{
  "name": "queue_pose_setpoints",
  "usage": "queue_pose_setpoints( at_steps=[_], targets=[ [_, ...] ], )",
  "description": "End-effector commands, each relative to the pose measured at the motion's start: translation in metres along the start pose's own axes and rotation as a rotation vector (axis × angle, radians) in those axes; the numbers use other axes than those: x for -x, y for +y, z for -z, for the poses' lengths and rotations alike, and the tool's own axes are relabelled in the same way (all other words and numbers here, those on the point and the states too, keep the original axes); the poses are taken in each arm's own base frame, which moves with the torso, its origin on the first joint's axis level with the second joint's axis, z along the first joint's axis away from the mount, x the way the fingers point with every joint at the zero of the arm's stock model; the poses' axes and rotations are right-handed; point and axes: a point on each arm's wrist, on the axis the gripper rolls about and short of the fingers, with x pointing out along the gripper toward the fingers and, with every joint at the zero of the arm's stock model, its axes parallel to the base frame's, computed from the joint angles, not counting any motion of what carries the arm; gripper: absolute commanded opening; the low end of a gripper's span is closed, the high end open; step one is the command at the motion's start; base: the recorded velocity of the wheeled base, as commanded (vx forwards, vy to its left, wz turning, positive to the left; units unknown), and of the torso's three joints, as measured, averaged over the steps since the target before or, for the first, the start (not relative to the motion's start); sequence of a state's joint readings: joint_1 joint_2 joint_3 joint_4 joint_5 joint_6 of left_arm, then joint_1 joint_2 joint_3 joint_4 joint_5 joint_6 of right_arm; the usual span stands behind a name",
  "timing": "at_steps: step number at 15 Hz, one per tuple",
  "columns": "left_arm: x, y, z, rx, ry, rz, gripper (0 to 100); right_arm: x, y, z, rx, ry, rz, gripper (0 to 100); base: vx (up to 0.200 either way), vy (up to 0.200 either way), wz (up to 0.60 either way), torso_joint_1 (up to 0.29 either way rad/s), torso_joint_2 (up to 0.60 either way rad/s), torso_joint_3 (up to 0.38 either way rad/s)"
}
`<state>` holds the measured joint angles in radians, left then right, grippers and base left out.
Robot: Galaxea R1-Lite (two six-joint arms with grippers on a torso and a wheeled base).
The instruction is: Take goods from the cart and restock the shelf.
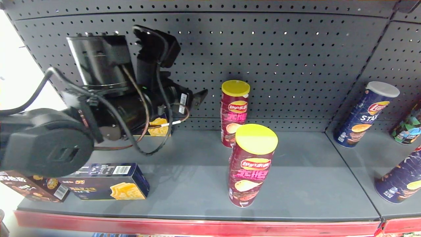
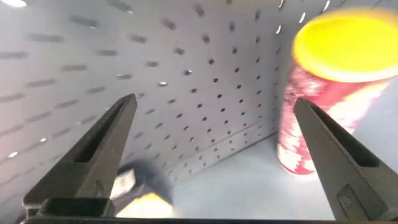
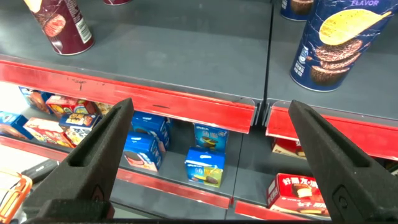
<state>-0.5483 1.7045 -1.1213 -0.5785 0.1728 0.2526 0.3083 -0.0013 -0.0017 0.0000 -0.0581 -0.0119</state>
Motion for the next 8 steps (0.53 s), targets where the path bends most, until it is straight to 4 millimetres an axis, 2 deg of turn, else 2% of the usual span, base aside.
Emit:
queue_pose_setpoints(
  at_steps=[1,2,3,4,5,6,7,8],
  targets=[
    [0.095,0.011,-0.006,0.040,-0.054,0.009,100,0.000,0.000,0.000,0.000,0.001,0.000,100,0.000,0.000,0.00,0.000,0.00,0.000],
    [0.114,0.011,0.001,0.038,-0.055,0.027,100,0.000,0.000,0.000,0.000,0.001,0.000,100,0.000,0.000,0.00,0.000,0.00,0.000],
    [0.153,0.013,0.006,0.046,-0.083,0.050,100,0.000,0.000,0.000,0.000,0.001,0.000,100,0.000,0.000,0.00,0.000,0.00,0.000],
    [0.174,0.014,0.008,0.051,-0.112,0.060,100,0.000,0.000,0.000,0.000,0.001,0.000,100,0.000,0.000,0.00,0.000,0.00,0.000],
    [0.204,0.024,0.016,0.052,-0.124,0.033,100,0.000,0.000,0.000,0.000,0.001,0.000,100,0.000,0.000,0.00,0.000,0.00,0.000],
    [0.240,0.034,0.027,0.049,-0.144,-0.016,100,0.000,0.000,0.000,0.000,0.001,0.000,100,0.000,0.000,0.00,0.000,0.00,0.000],
    [0.265,0.038,0.042,0.054,-0.159,-0.056,100,0.000,0.000,0.000,0.000,0.001,0.000,100,0.000,0.000,0.00,0.000,0.00,0.000],
    [0.278,0.037,0.057,0.061,-0.166,-0.081,100,0.000,0.000,0.000,0.000,0.001,0.000,100,0.000,0.000,0.00,0.000,0.00,0.000]
  ],
)
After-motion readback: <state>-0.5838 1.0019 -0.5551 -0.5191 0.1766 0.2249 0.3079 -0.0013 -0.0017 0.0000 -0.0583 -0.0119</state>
